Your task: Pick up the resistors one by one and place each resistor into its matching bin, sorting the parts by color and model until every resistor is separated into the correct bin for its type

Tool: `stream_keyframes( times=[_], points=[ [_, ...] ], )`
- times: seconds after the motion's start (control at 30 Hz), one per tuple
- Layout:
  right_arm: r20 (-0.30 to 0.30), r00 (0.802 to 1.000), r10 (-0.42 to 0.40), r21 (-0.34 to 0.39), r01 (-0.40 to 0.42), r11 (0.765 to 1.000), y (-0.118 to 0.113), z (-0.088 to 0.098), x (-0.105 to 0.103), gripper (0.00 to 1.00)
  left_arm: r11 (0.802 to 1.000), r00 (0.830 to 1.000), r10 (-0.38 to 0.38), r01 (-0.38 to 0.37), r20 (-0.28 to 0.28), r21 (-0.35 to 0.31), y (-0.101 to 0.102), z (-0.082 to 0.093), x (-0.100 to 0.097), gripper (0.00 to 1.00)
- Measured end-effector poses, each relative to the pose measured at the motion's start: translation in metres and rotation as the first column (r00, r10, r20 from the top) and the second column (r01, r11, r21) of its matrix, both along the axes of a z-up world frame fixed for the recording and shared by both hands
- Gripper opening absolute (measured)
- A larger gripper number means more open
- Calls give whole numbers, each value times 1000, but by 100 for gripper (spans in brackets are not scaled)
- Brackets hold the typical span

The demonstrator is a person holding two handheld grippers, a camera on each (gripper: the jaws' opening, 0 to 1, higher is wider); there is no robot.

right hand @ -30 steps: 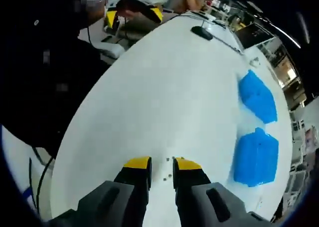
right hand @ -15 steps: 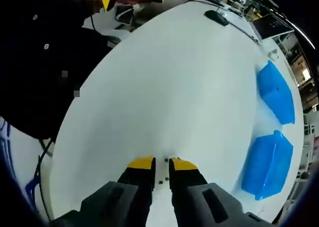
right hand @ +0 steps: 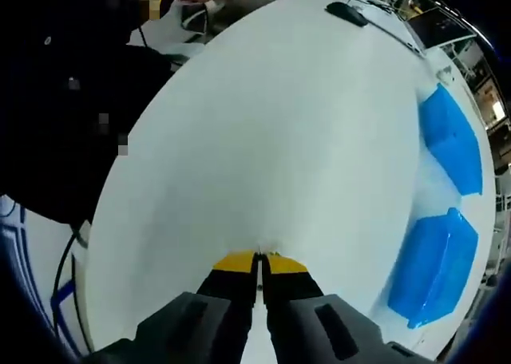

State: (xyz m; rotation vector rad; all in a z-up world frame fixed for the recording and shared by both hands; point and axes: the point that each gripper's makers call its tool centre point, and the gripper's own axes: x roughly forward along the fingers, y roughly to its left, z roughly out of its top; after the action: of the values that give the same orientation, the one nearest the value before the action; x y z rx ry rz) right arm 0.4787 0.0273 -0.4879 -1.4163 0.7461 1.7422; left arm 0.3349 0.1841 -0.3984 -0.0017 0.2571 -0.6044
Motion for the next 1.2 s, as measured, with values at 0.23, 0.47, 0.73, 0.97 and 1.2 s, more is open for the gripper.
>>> stream_keyframes(
  times=[0.23, 0.47, 0.73, 0.97, 1.2],
  points=[
    [0, 998, -66, 87, 66, 994, -3, 8, 2, 5, 1000, 1000, -5, 5, 4, -8, 0, 3, 3, 56],
    [-66, 965, -252, 350, 259, 900, -10, 61, -1, 5, 1000, 1000, -26, 27, 17, -10, -7, 8, 10, 56],
    [-181, 837, -517, 653, 495, 573, -57, 117, 7, 5, 998, 998, -54, 55, 42, -11, -15, 18, 24, 56],
    [-282, 629, -725, 826, 543, 151, -125, 142, 17, 5, 997, 996, -77, 77, 47, 4, -22, 24, 31, 56],
    [-345, 421, -839, 883, 448, -138, -171, 145, -8, 5, 996, 996, -88, 87, 35, 8, -28, 23, 36, 56]
  ],
)
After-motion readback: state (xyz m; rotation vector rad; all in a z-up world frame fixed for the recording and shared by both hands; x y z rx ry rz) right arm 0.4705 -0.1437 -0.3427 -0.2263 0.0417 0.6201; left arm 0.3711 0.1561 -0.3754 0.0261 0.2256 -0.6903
